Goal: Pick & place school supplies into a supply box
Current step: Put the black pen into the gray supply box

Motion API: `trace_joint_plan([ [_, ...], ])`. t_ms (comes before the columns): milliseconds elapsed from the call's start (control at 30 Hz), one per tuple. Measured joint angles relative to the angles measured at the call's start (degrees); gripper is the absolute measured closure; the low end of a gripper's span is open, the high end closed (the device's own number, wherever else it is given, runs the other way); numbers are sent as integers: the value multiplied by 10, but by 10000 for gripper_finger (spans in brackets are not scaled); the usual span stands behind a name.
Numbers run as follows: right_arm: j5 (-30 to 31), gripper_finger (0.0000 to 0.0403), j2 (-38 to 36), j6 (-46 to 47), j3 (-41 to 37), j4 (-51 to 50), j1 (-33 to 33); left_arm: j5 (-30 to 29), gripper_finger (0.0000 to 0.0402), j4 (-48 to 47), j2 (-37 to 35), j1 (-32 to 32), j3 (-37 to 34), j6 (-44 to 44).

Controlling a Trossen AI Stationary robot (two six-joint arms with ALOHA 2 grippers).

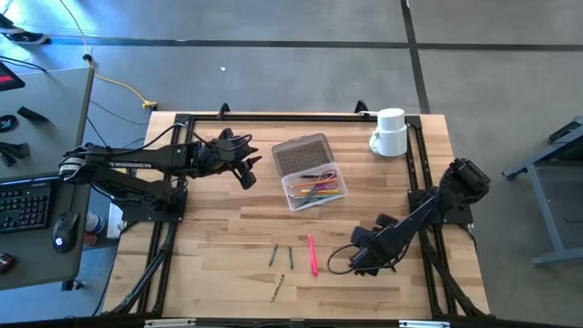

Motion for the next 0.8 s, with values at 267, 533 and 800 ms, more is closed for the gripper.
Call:
trace_joint_plan([
  [267,-25,284,0,54,-12,0,-12,0,252,0,0,0,0,0],
  [533,-18,284,0,118,-12,-1,-16,0,252,0,0,0,0,0],
  [800,-77,284,0,159,-11,-2,-13,1,252,0,0,0,0,0],
])
